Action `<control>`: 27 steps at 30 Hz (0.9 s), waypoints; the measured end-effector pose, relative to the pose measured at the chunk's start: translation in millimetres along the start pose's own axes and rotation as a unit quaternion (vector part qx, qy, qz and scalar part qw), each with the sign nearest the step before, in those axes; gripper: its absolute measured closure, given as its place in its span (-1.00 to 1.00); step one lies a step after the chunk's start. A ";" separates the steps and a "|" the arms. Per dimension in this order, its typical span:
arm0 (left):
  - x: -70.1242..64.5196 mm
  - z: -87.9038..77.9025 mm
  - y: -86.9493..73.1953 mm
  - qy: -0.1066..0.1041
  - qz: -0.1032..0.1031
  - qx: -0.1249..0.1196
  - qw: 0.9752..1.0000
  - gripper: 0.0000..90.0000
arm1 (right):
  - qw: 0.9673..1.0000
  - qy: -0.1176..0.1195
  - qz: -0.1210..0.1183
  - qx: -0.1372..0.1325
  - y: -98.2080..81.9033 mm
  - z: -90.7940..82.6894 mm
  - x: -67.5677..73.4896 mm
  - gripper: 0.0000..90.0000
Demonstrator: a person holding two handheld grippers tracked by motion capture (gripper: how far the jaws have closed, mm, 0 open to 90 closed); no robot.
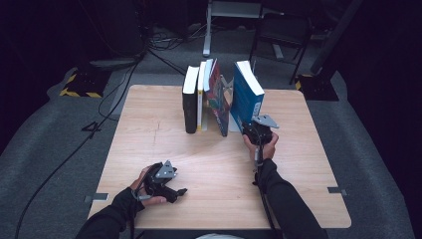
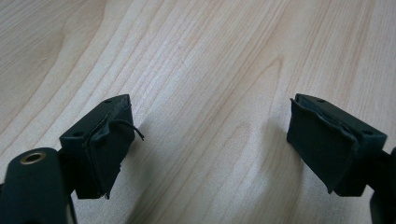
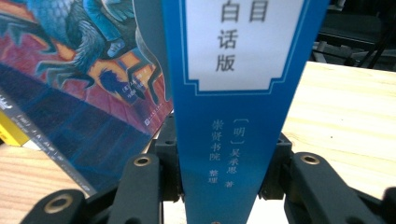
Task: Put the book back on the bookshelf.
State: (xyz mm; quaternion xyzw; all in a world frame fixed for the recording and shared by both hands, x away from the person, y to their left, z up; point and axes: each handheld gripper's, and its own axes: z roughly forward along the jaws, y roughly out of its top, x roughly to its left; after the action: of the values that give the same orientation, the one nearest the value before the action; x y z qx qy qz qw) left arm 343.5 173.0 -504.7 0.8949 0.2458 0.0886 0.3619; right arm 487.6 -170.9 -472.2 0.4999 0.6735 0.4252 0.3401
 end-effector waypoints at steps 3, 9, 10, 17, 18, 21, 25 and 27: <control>0.0 0.0 0.0 0.000 0.000 0.000 1.000 -0.66 | 1.000 0.000 -0.005 0.004 1.8 1.8 2.1 0.33; 0.0 0.1 0.0 0.000 0.000 0.000 1.000 -0.66 | 1.000 0.005 -0.009 0.003 2.5 3.0 4.1 0.31; 0.0 0.1 0.0 0.000 0.000 0.000 1.000 -0.66 | 1.000 0.007 -0.007 0.005 2.6 2.9 3.5 0.31; -0.1 0.1 0.0 0.000 0.001 0.000 1.000 -0.66 | 0.998 0.041 -0.027 0.038 8.7 0.2 -4.7 0.22; -0.1 0.1 0.0 0.000 0.000 0.000 1.000 -0.66 | 0.997 0.051 -0.029 0.045 10.2 -0.7 -7.0 0.20; -0.1 0.1 0.0 0.000 0.001 0.000 1.000 -0.66 | 0.996 0.066 -0.039 0.051 12.8 -5.8 -10.8 0.18; -0.1 0.0 0.0 0.000 0.001 0.000 1.000 -0.66 | 0.994 0.078 -0.055 0.056 17.1 -12.6 -13.4 0.13; -0.1 0.0 0.0 0.000 0.000 0.000 1.000 -0.66 | 0.992 0.085 -0.071 0.067 20.0 -17.7 -18.0 0.03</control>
State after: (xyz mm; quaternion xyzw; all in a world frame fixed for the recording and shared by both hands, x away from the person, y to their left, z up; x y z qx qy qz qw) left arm 343.4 172.9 -504.8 0.8949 0.2456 0.0889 0.3618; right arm 484.5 -189.5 -446.1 0.4349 0.7607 0.3945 0.2767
